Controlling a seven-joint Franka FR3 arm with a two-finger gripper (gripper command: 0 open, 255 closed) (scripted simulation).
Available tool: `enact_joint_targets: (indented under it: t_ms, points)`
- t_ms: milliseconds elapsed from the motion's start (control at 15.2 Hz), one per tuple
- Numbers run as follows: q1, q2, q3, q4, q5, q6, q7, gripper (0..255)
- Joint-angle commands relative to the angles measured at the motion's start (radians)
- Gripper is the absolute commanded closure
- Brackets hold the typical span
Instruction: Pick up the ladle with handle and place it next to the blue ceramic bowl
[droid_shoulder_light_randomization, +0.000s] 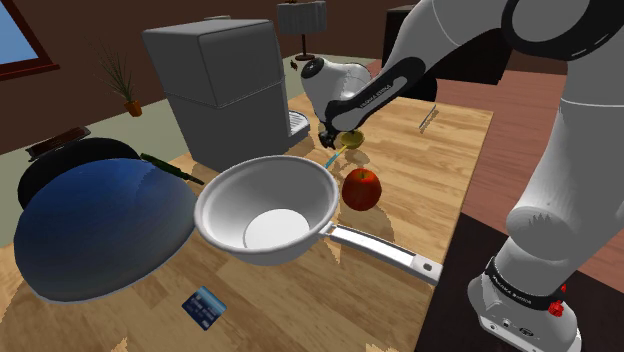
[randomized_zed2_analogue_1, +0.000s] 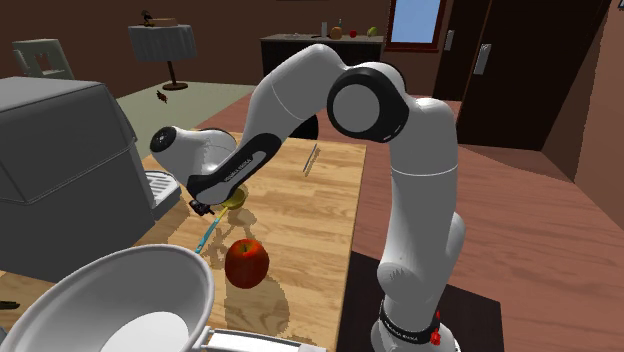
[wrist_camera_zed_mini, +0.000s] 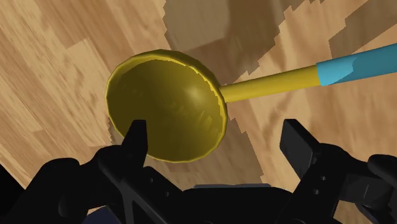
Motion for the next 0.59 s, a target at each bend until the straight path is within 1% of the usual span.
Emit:
enact_joint_targets:
  t_ms: [0,198,528]
  points:
    - [0.005,-0.019,0.009,0.005,0.018,-0.023,-0.010,0]
    - [0.020,-0.066,0.031,0.026,0.064,-0.089,-0.035,0]
    - [0.020,-0.066,0.031,0.026,0.064,-0.089,-0.035,0]
